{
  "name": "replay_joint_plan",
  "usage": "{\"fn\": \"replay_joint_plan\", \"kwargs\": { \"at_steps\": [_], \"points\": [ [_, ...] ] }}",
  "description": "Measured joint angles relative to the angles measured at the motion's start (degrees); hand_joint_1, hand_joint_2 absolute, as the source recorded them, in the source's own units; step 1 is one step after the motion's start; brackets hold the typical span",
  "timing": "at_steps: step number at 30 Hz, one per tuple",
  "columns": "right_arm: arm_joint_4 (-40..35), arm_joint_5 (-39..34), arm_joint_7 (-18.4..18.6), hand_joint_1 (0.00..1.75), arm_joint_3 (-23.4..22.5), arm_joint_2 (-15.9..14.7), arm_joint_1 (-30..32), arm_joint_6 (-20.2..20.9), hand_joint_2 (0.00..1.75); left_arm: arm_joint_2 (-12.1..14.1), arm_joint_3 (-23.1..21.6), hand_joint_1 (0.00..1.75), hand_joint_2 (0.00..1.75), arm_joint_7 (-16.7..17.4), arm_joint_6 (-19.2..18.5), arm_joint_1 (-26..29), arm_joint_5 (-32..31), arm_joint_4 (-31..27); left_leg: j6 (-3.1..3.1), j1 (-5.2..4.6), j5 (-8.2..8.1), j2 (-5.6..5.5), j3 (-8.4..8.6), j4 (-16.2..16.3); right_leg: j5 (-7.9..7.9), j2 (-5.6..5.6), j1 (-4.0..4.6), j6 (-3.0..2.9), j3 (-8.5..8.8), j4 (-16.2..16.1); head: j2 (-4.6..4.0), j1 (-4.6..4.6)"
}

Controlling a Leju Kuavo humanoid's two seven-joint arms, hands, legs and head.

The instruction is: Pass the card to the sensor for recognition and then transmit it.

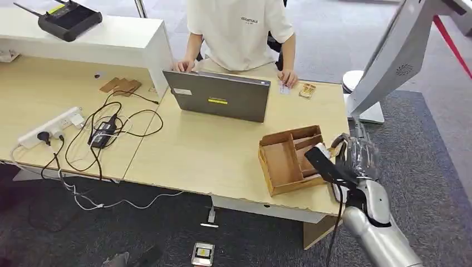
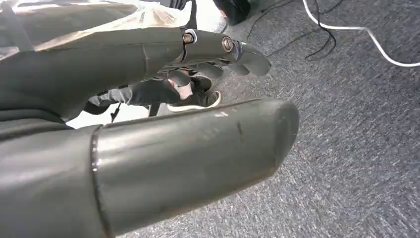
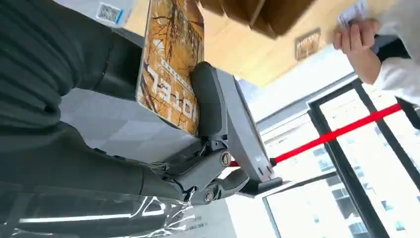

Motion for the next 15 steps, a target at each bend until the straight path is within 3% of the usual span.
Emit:
{"fn": "replay_joint_plan", "kwargs": {
  "at_steps": [10, 15],
  "points": [
    [-2.3, -2.4, 0.4, 1.75, -1.8, -0.6, -1.0, 0.3, 1.75, 0.0, -0.4, 0.0, 0.0, 0.0, -1.0, -0.4, -0.8, -0.2, 0.0, 0.0, 0.0, -0.01, -0.02, 0.0, 0.0, 0.0, 0.0, 0.0, 0.0, 0.0, 0.0, 0.0],
    [-0.8, -3.3, -0.1, 1.75, -1.6, 0.0, -4.5, 2.3, 1.75, -0.1, -0.7, 0.0, 0.0, 0.3, -2.5, -1.4, -2.8, -0.3, 0.0, 0.0, 0.01, 0.0, -0.04, 0.0, 0.04, 0.0, 0.0, -0.02, -0.01, 0.0, 0.0, -0.02]
  ]
}}
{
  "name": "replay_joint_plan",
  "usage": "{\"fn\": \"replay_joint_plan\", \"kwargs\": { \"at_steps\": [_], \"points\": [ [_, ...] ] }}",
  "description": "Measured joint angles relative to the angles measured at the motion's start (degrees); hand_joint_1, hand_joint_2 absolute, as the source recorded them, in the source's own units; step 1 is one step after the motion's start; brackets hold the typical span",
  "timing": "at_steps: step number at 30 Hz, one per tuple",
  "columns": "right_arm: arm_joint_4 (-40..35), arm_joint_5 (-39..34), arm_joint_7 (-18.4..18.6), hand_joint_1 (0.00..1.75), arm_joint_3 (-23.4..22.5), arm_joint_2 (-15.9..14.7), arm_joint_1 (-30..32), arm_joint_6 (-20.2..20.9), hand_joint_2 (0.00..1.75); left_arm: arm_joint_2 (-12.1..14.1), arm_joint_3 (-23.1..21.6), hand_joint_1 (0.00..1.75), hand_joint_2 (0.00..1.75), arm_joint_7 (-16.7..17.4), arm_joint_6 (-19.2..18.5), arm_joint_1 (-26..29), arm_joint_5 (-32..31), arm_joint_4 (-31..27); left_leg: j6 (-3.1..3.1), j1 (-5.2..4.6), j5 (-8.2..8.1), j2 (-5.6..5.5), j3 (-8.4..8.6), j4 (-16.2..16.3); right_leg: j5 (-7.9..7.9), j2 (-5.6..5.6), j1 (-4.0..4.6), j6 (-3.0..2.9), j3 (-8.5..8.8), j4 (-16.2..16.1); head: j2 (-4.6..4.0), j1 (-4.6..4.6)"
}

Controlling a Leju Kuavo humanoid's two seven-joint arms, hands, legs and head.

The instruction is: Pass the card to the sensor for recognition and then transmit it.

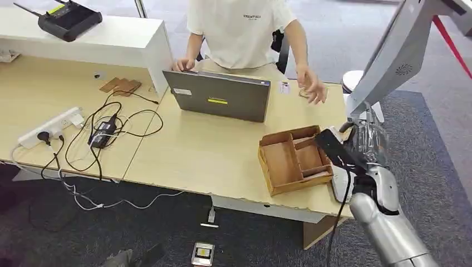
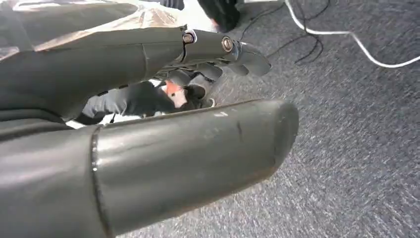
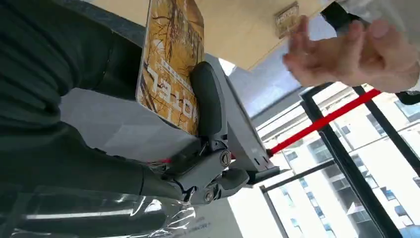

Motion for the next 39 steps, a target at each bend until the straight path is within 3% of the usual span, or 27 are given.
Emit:
{"fn": "replay_joint_plan", "kwargs": {
  "at_steps": [6, 19, 20, 21, 22, 23, 32, 33, 37, 38, 39],
  "points": [
    [5.8, 0.6, -0.1, 1.75, 0.7, 2.3, -8.7, 3.3, 1.75, -0.7, -0.7, 0.0, 0.0, 0.5, -2.3, -2.0, -3.7, -0.1, -0.02, 0.0, 0.09, -0.01, -0.06, 0.0, 0.06, 0.0, 0.0, 0.03, -0.02, 0.0, -0.02, 0.02],
    [24.7, 5.5, 1.1, 1.75, 4.4, 10.1, -27.2, 4.4, 1.75, -1.8, -0.9, 0.0, 0.0, -0.6, -3.1, -3.3, -6.2, -0.3, -0.04, 0.01, 0.1, -0.07, -0.15, 0.0, 0.06, -0.01, 0.01, 0.03, -0.13, 0.1, 0.0, 0.0],
    [26.1, 5.8, 1.2, 1.55, 4.7, 10.7, -27.9, 4.4, 1.75, -1.8, -1.0, 0.0, 0.0, -0.7, -3.0, -3.3, -6.2, -0.3, -0.04, 0.02, 0.1, -0.06, -0.15, 0.0, 0.06, -0.01, 0.01, 0.03, -0.13, 0.1, 0.0, 0.02],
    [27.4, 6.0, 1.3, 0.33, 5.1, 11.3, -28.6, 4.4, 1.75, -1.8, -1.0, 0.0, 0.0, -0.8, -2.9, -3.3, -6.1, -0.3, -0.04, 0.01, 0.1, -0.06, -0.15, 0.0, 0.06, -0.01, 0.01, 0.03, -0.14, 0.1, 0.0, 0.0],
    [28.3, 6.2, 1.3, 0.33, 5.4, 11.8, -29.0, 4.4, 1.75, -1.8, -1.0, 0.0, 0.0, -0.9, -2.9, -3.3, -6.1, -0.3, -0.04, 0.01, 0.1, -0.06, -0.15, 0.0, 0.06, -0.01, 0.01, 0.03, -0.15, 0.1, 0.0, 0.02],
    [29.3, 6.3, 1.4, 0.0, 5.7, 12.3, -29.4, 4.4, 1.75, -1.8, -0.9, 0.0, 0.0, -1.0, -2.8, -3.3, -6.0, -0.3, -0.04, 0.01, 0.1, -0.06, -0.15, 0.0, 0.06, -0.01, 0.01, 0.03, -0.15, 0.1, 0.0, 0.0],
    [36.1, 8.2, 1.8, 0.0, 7.9, 15.3, -31.3, 2.8, 1.75, -1.8, -0.9, 0.0, 0.0, -1.4, -2.5, -2.9, -5.7, -0.3, -0.04, 0.01, 0.1, -0.04, -0.14, 0.0, 0.06, -0.01, 0.0, 0.03, -0.15, 0.1, 0.0, 0.02],
    [36.6, 9.0, 1.8, 0.0, 8.2, 15.5, -31.5, 2.5, 0.0, -1.8, -0.9, 0.0, 0.0, -1.4, -2.4, -2.8, -5.7, -0.3, -0.04, 0.01, 0.1, -0.04, -0.14, 0.0, 0.06, -0.01, 0.0, 0.03, -0.15, 0.1, 0.0, 0.02],
    [38.3, 16.1, 1.8, 0.0, 10.5, 15.7, -32.8, -0.1, 0.0, -1.8, -0.7, 0.0, 0.0, -1.6, -2.2, -2.4, -5.7, -0.2, -0.04, 0.01, 0.1, -0.04, -0.16, 0.0, 0.07, 0.0, 0.0, 0.03, -0.22, 0.1, 0.0, 0.02],
    [38.8, 18.1, 1.8, 0.0, 11.6, 15.6, -33.3, -0.8, 1.75, -1.8, -0.6, 0.0, 0.0, -1.7, -2.1, -2.3, -5.8, -0.2, -0.04, 0.01, 0.1, -0.03, -0.16, 0.0, 0.07, 0.0, 0.0, 0.03, -0.23, 0.1, 0.0, 0.02],
    [39.1, 20.7, 1.8, 0.0, 12.3, 15.4, -33.6, -1.7, 1.75, -1.8, -0.5, 0.0, 0.0, -1.8, -2.0, -2.3, -5.8, -0.2, -0.04, 0.01, 0.1, -0.04, -0.15, 0.0, 0.07, 0.0, 0.0, 0.03, -0.22, 0.1, 0.0, 0.0]
  ]
}}
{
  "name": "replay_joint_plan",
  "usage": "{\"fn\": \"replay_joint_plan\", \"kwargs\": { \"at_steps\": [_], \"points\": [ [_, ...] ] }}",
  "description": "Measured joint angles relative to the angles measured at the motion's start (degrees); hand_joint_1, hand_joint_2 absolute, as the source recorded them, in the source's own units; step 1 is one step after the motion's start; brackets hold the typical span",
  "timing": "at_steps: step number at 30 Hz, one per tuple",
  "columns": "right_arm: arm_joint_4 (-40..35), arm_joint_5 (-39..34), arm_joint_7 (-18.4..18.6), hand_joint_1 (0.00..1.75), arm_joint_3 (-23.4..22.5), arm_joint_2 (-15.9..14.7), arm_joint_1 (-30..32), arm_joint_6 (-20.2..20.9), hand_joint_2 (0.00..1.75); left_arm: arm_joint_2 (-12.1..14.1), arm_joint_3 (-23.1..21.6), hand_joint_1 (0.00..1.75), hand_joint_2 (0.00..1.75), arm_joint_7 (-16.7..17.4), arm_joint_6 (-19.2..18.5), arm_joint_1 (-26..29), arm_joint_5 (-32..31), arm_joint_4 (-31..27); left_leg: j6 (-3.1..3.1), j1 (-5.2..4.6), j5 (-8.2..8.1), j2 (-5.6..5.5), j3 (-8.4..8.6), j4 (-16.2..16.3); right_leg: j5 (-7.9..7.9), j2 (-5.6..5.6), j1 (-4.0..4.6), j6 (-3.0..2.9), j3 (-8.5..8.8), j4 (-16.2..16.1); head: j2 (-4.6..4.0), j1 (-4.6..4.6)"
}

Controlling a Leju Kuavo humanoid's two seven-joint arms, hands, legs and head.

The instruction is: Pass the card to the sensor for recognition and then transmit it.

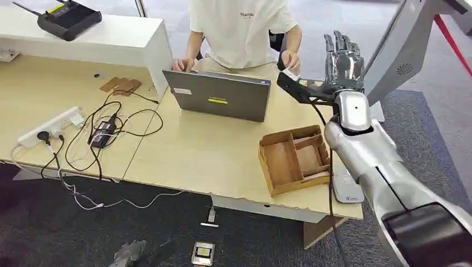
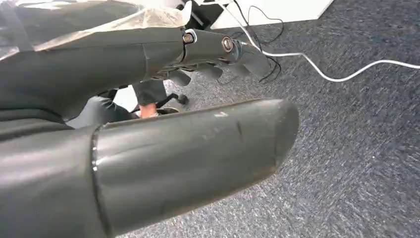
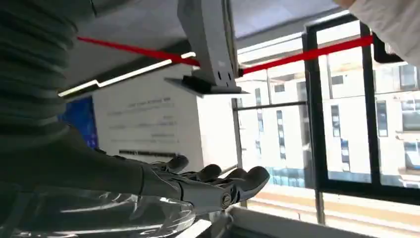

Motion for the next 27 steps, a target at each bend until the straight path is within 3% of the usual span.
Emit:
{"fn": "replay_joint_plan", "kwargs": {
  "at_steps": [3, 6, 9, 18, 27],
  "points": [
    [-0.1, 7.7, -0.2, 0.0, 2.2, -1.6, -0.6, -2.5, 1.75, 0.1, 0.1, 0.0, 0.0, -0.3, 0.5, 0.3, 0.2, 0.0, 0.0, 0.0, 0.0, 0.0, 0.01, 0.0, 0.0, 0.0, 0.0, 0.0, 0.0, 0.0, 0.0, 0.02],
    [-1.5, 15.0, -0.4, 0.0, 3.6, -5.4, -0.7, -4.8, 1.75, 0.2, 0.6, 0.0, 0.0, -0.8, 1.5, 1.5, 1.3, 0.0, 0.0, 0.0, -0.01, -0.05, -0.01, 0.0, -0.01, -0.02, 0.0, 0.01, 0.02, -0.1, 0.0, 0.02],
    [-2.5, 16.8, 0.3, 0.0, 4.0, -9.7, -0.5, -6.6, 1.75, 0.7, 1.2, 0.0, 0.0, -1.5, 3.3, 2.8, 3.1, 0.0, 0.02, -0.03, -0.02, 0.01, 0.0, 0.0, 0.0, -0.01, -0.01, 0.01, 0.03, -0.1, 0.0, 0.02],
    [-3.9, 13.7, 5.4, 0.0, 0.4, -23.3, 6.0, -12.2, 1.75, 1.7, 2.9, 0.0, 0.0, -2.5, 9.3, 7.6, 9.9, 0.0, 0.11, -0.04, -0.12, 0.0, 0.06, 0.1, -0.01, 0.0, -0.03, 0.03, 0.14, -0.2, 0.0, 0.0],
    [-3.5, 6.4, 7.9, 0.0, -7.1, -31.7, 15.1, -15.2, 1.75, 1.9, 4.0, 0.0, 0.0, -4.4, 15.1, 11.6, 18.3, 0.0, 0.11, 0.01, -0.14, -0.01, 0.05, 0.0, -0.02, -0.01, -0.02, 0.04, 0.17, -0.2, 0.0, 0.02]
  ]
}}
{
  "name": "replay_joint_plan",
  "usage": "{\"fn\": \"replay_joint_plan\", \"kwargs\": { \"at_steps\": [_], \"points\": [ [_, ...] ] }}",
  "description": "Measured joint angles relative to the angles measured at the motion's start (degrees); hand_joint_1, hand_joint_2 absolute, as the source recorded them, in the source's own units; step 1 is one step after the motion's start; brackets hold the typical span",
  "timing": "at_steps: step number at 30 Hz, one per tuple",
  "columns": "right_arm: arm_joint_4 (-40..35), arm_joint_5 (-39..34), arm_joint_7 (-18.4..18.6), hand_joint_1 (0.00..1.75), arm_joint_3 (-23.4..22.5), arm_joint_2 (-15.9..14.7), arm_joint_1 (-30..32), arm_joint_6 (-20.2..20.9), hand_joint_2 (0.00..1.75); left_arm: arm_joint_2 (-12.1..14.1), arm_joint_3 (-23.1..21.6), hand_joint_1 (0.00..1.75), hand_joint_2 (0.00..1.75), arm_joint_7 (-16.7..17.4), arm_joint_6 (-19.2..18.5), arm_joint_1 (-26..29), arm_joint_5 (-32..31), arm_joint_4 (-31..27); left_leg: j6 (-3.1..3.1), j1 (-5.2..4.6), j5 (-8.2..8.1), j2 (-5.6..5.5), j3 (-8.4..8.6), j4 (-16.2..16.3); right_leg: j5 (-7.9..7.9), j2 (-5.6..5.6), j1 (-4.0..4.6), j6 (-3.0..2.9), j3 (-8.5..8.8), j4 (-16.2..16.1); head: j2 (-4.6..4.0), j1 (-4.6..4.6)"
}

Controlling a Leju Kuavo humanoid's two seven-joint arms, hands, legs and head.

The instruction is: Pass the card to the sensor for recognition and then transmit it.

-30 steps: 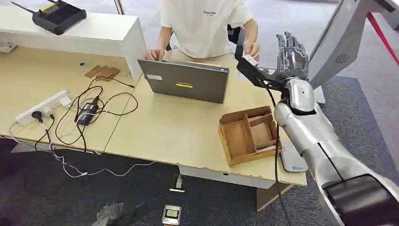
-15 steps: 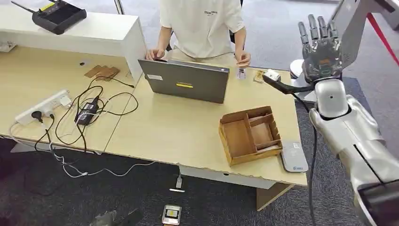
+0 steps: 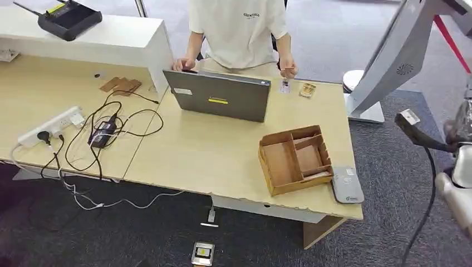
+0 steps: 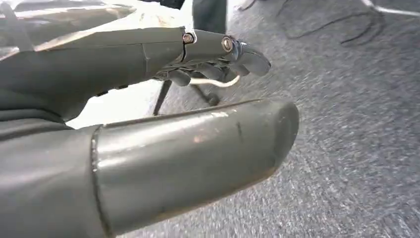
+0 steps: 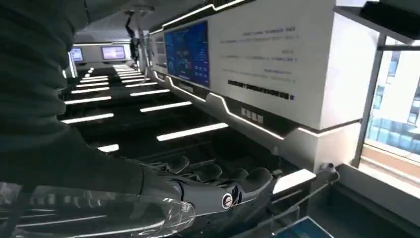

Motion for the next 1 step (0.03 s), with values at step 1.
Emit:
{"fn": "replay_joint_plan", "kwargs": {
  "at_steps": [1],
  "points": [
    [0.0, -0.5, 0.1, 0.0, -0.8, -0.4, 1.1, -0.1, 1.75, 0.0, 0.0, 0.0, 0.0, -0.1, 0.3, 0.3, 0.5, 0.0, 0.0, 0.0, 0.0, 0.0, 0.01, 0.0, 0.0, 0.0, 0.0, 0.0, -0.01, 0.0, 0.0, -0.02]
  ]
}}
